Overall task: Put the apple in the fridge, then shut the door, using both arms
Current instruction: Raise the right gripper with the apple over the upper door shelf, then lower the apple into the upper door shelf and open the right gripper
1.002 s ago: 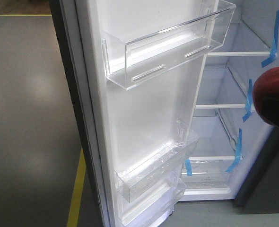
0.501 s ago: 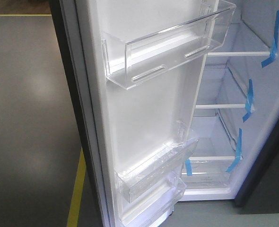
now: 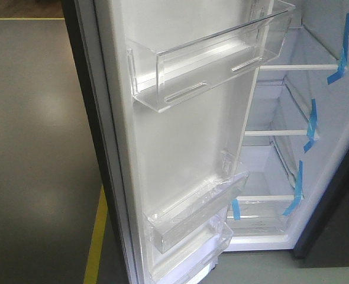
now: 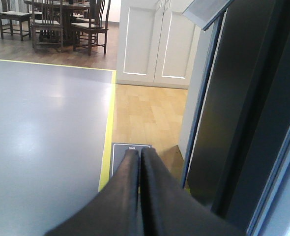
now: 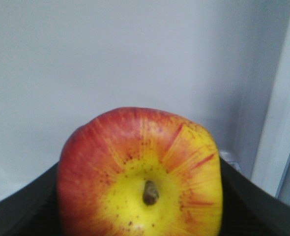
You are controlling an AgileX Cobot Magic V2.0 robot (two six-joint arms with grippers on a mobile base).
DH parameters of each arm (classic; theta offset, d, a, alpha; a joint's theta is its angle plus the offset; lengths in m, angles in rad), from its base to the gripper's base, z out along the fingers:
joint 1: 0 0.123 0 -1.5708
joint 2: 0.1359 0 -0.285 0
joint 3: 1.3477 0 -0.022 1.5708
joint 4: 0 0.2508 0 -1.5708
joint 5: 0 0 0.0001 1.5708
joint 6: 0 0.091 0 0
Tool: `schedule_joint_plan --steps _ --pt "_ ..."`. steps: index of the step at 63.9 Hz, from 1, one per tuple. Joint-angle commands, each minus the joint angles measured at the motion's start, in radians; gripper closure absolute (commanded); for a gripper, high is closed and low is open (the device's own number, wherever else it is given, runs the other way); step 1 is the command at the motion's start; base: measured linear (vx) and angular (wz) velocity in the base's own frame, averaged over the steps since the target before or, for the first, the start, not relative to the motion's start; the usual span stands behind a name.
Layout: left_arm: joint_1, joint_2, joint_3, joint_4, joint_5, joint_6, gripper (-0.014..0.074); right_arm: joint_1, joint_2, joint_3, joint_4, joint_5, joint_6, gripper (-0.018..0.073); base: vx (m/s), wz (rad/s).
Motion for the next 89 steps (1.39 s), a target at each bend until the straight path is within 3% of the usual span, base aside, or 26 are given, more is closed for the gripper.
schedule_joint_plan --steps 1,11,30,41,56,62,73,83,89 --pt "0.001 -0.006 0.021 0.004 -0.073 -0.002 0.0603 -0.003 -0.005 -0.047 0.057 -0.03 -0.014 0.0525 0.0 0.0" --pt "0.001 -0.006 0.021 0.004 -0.073 -0.002 0.0603 -0.003 0.023 -0.047 0.082 -0.033 -0.051 0.0414 0.0 0.0" --pt "0.001 -0.006 0.021 0.004 -0.073 -0.002 0.0603 -0.003 0.052 -0.047 0.111 -0.038 -0.041 0.0037 0.0 0.0" --pt "0.001 -0.006 0.021 0.004 -0.073 -0.002 0.0603 -0.003 0.052 -0.047 0.111 -0.037 -0.04 -0.0006 0.0 0.0" --pt "0.001 -0.006 0.021 0.004 -0.073 -0.002 0.0603 -0.003 0.038 -0.047 0.13 -0.03 -0.023 0.007 0.0 0.0" --pt "0.001 -0.006 0.021 0.004 -0.073 -0.002 0.0603 -0.003 0.013 -0.047 0.155 0.021 -0.01 0.019 0.0 0.0" --pt "0.001 -0.006 0.021 0.004 -0.073 -0.002 0.0603 -0.003 -0.07 -0.047 0.159 0.155 -0.004 0.0567 0.0 0.0" --pt "0.001 -0.006 0.021 0.004 -0.081 -0.002 0.0603 -0.003 -0.179 -0.047 0.127 0.293 0.041 0.0564 0.0 0.0" --pt "0.001 -0.006 0.021 0.004 -0.104 -0.011 0.0603 -0.002 -0.282 -0.005 0.079 0.282 0.06 0.0564 0.0 0.0"
